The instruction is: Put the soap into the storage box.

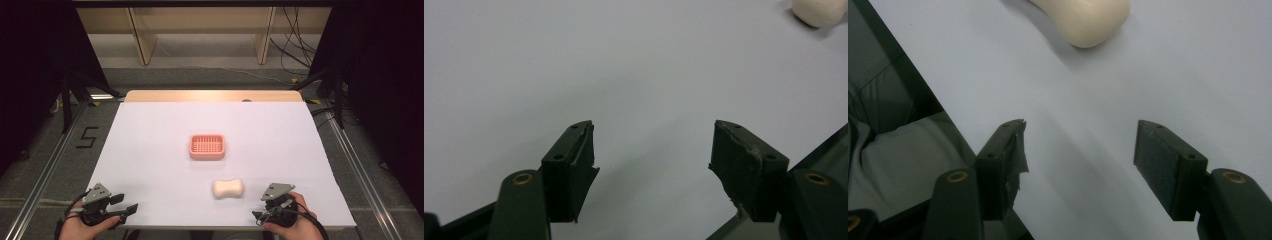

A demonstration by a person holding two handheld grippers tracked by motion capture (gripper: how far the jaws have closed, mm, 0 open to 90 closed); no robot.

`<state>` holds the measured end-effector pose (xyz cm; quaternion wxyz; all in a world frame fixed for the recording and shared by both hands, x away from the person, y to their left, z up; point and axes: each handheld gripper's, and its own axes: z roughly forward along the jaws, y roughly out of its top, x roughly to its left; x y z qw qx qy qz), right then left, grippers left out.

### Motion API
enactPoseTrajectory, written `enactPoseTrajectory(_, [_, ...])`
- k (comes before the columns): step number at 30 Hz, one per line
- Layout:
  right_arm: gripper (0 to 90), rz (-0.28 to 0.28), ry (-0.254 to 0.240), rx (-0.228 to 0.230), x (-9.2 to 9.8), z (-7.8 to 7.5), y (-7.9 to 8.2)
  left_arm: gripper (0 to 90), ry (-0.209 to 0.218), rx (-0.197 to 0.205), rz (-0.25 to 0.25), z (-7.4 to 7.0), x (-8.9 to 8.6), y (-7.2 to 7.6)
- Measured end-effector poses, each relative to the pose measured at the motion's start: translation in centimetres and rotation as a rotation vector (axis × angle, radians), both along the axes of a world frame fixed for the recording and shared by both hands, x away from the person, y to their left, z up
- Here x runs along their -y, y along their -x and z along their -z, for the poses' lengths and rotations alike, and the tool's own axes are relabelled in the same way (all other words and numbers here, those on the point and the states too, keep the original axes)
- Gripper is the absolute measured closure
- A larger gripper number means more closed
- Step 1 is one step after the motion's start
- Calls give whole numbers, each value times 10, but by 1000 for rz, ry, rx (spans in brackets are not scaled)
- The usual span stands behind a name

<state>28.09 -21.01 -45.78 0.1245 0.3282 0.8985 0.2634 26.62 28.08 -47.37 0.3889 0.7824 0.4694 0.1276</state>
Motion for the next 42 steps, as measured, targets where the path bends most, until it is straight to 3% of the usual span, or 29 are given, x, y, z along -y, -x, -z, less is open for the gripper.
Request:
enactPoseTrajectory(1, [370, -19, 10, -14, 1, -1, -1, 334, 5, -4, -2, 0, 1, 0])
enactPoseTrajectory(6, [364, -57, 49, 19, -4, 1, -3, 333, 3, -6, 7, 0, 1, 1])
enactPoseTrajectory(10, [375, -117, 107, -11, -8, -2, -8, 333, 7, -7, 17, 0, 0, 1])
enactPoseTrajectory(11, [402, -133, 124, 1, -9, -4, -10, 333, 8, -8, 19, 0, 0, 1])
enactPoseTrajectory(13, [412, -218, 139, -22, -13, -7, -15, 333, 10, -3, 19, 0, 1, 1])
enactPoseTrajectory(16, [407, -214, 158, -39, -16, -9, -17, 333, 21, 0, 13, 1, 3, 1])
enactPoseTrajectory(20, [398, -288, 197, -48, -20, -10, -27, 332, 1, -17, 29, 0, 0, 1])
enactPoseTrajectory(28, [378, -311, 239, -72, -26, -16, -45, 332, -3, -22, 31, 0, 0, 0])
enactPoseTrajectory(30, [369, -289, 241, -85, -29, -18, -48, 332, -3, -23, 32, 0, 0, 0])
enactPoseTrajectory(38, [364, -338, 260, -89, -37, -24, -66, 332, 13, -17, 20, 2, 1, 0])
enactPoseTrajectory(42, [356, -345, 281, -114, -42, -27, -73, 331, 12, -17, 21, 2, 1, 0])
